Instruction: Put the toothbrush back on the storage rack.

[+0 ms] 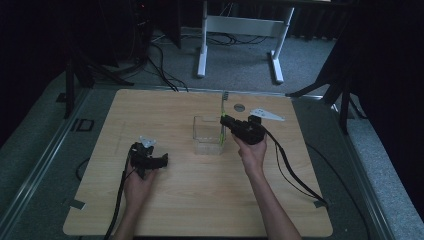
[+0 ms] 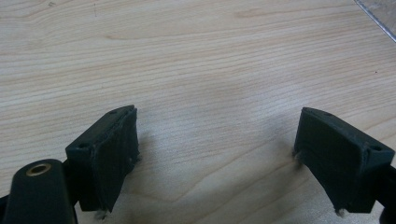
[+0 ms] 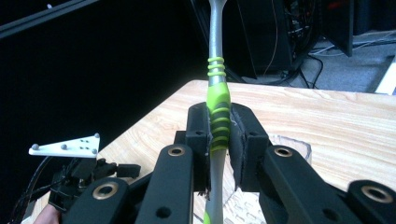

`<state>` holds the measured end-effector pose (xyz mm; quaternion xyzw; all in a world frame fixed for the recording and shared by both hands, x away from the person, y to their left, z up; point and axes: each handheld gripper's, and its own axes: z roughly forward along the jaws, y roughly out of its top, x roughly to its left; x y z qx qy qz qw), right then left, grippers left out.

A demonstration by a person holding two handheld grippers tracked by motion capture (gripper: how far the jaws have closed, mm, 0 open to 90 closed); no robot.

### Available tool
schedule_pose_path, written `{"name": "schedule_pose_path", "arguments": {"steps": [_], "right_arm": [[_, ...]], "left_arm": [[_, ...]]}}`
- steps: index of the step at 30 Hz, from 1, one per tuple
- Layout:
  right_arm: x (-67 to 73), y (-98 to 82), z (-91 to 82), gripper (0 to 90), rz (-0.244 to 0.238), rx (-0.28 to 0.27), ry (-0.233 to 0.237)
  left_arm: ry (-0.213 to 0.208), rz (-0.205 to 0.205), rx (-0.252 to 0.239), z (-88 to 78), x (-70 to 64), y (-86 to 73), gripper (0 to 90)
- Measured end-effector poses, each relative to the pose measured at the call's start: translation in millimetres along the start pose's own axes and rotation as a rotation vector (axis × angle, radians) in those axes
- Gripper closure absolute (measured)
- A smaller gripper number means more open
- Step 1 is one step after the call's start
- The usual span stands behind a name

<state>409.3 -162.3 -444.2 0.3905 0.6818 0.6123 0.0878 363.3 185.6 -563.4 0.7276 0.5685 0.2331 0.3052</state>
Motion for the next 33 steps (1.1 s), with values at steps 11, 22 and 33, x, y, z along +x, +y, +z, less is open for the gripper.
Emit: {"name": "schedule_pose_path", "arguments": {"steps": [11, 22, 33], "right_arm": [[-4.5, 3.9, 0.6, 78.9, 0.019, -0.026, -0.002], [-9.6, 4.4, 4.9, 78.9, 0.015, -0.038, -0.002], [-15.7, 6.5, 8.0, 78.9, 0.052, -0.064, -0.017]], "left_arm": [[0.0, -0.001, 0.0, 0.0, -0.1, 0.0, 14.0], [0.0, -0.001, 0.001, 0.0, -0.1, 0.0, 14.1], [0.0, -0.001, 0.0, 0.0, -0.1, 0.0, 14.1]]}}
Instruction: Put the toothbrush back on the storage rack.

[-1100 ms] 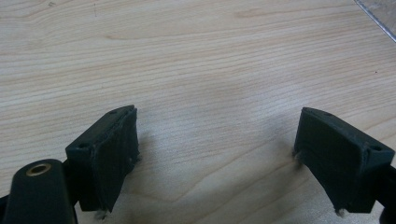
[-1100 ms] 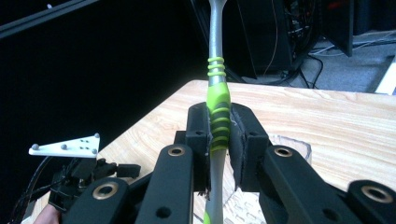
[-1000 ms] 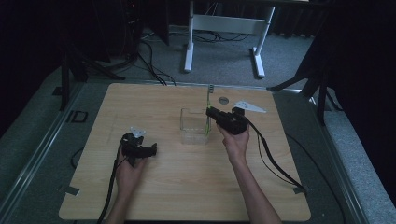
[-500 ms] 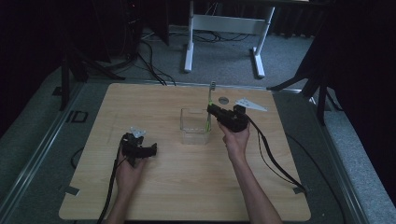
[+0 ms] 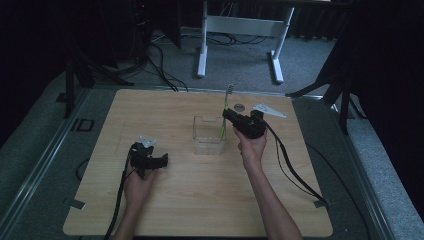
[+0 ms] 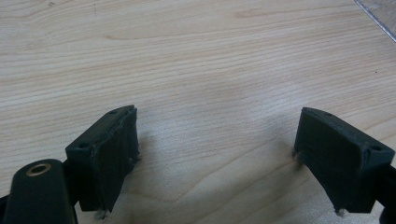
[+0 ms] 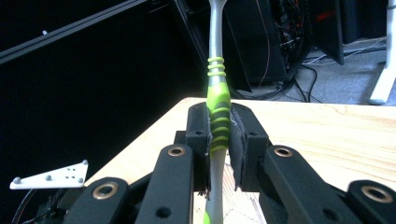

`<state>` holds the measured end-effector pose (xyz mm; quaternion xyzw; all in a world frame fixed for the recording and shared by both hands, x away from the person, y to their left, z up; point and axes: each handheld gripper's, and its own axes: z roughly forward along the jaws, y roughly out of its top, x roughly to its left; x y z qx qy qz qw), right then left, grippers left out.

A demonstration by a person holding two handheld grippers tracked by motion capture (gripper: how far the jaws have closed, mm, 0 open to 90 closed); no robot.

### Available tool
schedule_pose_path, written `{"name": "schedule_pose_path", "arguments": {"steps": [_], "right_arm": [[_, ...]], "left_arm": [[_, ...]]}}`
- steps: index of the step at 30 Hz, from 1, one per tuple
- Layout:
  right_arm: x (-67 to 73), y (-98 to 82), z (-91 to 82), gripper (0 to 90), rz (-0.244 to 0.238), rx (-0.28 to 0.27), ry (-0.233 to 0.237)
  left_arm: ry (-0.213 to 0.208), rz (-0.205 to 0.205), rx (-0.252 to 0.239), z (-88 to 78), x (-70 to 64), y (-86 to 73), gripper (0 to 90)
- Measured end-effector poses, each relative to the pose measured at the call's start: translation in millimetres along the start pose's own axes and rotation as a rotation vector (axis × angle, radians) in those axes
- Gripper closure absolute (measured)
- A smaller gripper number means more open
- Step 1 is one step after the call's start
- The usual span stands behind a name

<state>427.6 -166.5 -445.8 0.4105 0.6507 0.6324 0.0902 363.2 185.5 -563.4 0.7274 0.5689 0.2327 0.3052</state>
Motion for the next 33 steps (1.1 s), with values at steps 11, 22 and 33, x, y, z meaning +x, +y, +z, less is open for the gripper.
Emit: {"name": "schedule_pose_path", "arguments": {"steps": [11, 22, 33], "right_arm": [[-2.5, -1.8, 3.0, 78.9, -0.035, 0.0, -0.013], [-2.1, -5.3, 5.7, 78.8, -0.075, 0.007, -0.018], [-2.4, -10.4, 9.7, 78.6, -0.1, 0.03, -0.016]], "left_arm": [[0.0, 0.002, 0.001, 0.0, 0.1, 0.0, 14.0], [0.0, 0.001, 0.0, 0.0, 0.1, 0.0, 14.0], [0.0, 0.0, 0.0, 0.0, 0.0, 0.0, 14.0]]}}
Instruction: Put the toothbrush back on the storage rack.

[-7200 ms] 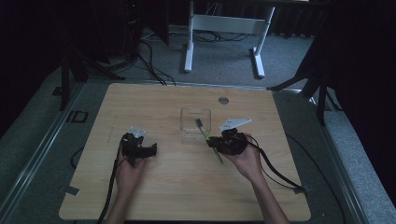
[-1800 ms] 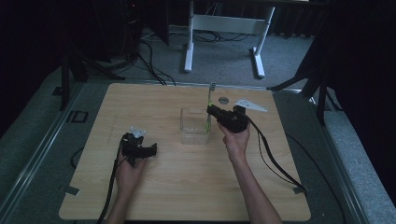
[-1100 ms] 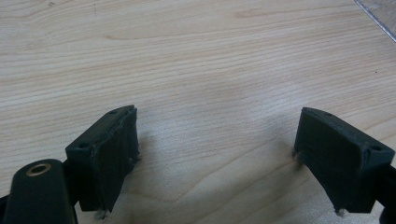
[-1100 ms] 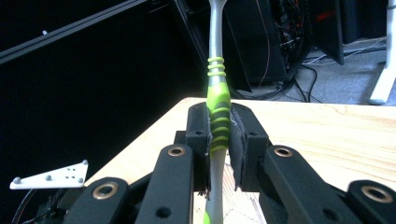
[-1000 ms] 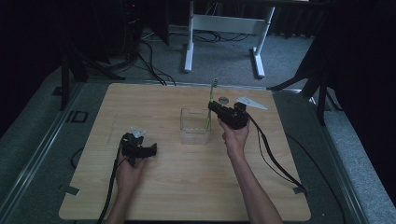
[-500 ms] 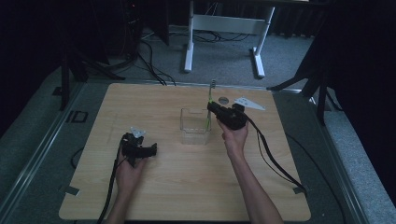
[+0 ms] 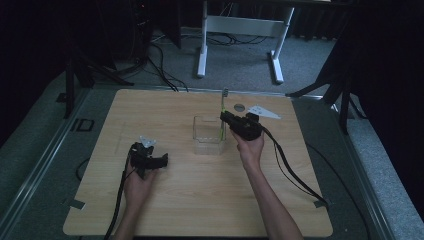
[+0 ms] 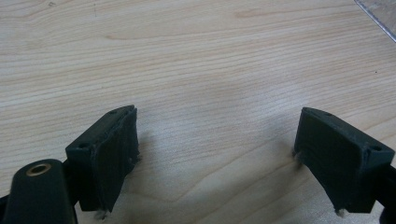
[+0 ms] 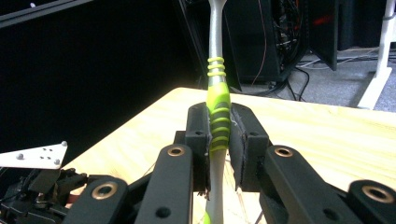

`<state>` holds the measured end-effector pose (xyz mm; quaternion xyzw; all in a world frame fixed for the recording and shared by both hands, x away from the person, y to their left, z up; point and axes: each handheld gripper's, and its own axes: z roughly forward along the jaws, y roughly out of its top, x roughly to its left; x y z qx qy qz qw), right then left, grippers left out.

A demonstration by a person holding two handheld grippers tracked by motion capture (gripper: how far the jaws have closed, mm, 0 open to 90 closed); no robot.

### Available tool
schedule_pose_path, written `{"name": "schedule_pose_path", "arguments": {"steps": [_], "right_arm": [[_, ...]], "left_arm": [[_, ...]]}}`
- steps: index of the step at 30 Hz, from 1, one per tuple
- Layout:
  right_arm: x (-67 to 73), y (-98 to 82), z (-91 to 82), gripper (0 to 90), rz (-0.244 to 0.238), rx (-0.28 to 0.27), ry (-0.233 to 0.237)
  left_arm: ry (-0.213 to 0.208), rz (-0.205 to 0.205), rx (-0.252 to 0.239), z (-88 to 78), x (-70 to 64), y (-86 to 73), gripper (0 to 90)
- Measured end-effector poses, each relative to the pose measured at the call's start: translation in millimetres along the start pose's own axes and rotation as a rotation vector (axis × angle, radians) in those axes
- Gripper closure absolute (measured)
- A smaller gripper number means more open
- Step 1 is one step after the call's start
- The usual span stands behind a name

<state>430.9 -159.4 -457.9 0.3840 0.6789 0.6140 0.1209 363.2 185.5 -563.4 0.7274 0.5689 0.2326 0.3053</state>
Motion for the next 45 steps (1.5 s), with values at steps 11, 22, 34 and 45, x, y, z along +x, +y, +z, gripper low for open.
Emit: {"name": "schedule_pose_path", "arguments": {"steps": [11, 22, 34, 45], "right_arm": [[0.6, -5.4, 3.6, 78.4, -0.026, 0.034, -0.007], [1.9, -12.2, 6.2, 78.0, -0.081, 0.095, -0.048], [7.5, -18.0, 6.0, 65.9, -0.133, 0.129, -0.032], [11.9, -14.7, -1.5, 52.6, -0.154, 0.124, -0.05]], "left_arm": [[0.0, 0.003, 0.002, -0.2, 0.2, 0.0, 14.0], [0.001, 0.001, 0.001, 0.0, 0.1, 0.0, 14.0], [0.0, 0.001, -0.001, 0.0, -0.1, -0.1, 14.1], [0.0, 0.0, -0.001, 0.0, -0.2, -0.1, 14.1]]}}
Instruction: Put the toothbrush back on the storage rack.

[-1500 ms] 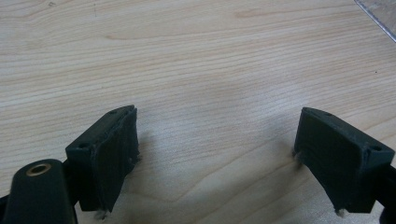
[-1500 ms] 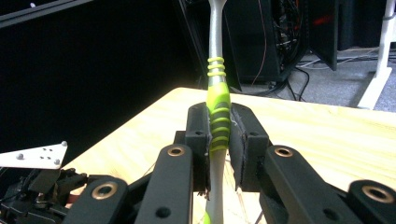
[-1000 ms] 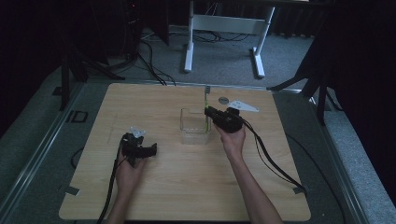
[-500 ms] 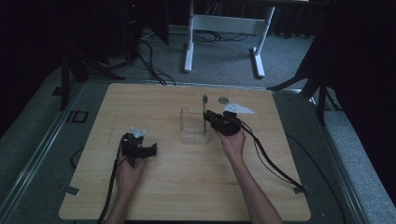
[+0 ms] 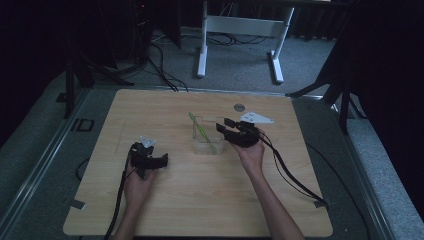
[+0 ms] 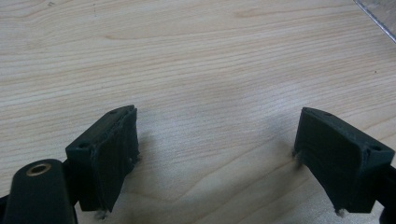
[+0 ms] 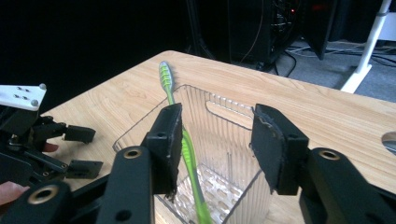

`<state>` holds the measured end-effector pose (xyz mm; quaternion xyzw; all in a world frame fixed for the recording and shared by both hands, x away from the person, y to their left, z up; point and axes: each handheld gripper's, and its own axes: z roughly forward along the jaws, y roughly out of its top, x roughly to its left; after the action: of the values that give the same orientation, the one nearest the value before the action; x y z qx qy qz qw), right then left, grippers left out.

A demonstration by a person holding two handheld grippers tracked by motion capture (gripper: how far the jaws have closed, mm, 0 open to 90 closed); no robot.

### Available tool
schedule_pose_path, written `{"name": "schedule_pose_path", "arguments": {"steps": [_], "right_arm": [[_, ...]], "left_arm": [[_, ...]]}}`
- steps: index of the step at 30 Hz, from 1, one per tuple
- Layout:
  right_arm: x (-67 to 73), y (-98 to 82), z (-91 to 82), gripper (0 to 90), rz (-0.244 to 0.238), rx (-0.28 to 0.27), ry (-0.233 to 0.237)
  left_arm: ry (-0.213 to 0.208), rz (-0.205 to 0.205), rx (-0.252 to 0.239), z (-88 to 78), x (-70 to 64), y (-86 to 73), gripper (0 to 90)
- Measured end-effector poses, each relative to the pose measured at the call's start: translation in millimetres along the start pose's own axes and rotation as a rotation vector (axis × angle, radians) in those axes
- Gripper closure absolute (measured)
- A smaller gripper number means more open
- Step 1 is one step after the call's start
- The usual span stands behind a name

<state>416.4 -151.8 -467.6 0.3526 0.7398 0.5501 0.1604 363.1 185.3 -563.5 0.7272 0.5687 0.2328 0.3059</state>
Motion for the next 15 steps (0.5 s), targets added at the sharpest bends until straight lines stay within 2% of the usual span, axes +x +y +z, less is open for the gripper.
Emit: {"name": "schedule_pose_path", "arguments": {"steps": [9, 13, 15], "right_arm": [[1.9, 2.0, -9.5, 43.7, -0.016, 0.078, -0.031], [8.5, 1.0, -16.5, 41.2, -0.101, 0.113, -0.075], [10.2, -1.0, -20.1, 40.9, -0.126, 0.12, -0.082]], "left_arm": [[0.0, 0.0, 0.0, 0.0, 0.0, 0.0, 14.1], [-0.001, -0.001, 0.001, 0.0, 0.0, 0.0, 14.0], [-0.001, -0.001, 0.001, 0.0, -0.1, 0.0, 14.0]]}}
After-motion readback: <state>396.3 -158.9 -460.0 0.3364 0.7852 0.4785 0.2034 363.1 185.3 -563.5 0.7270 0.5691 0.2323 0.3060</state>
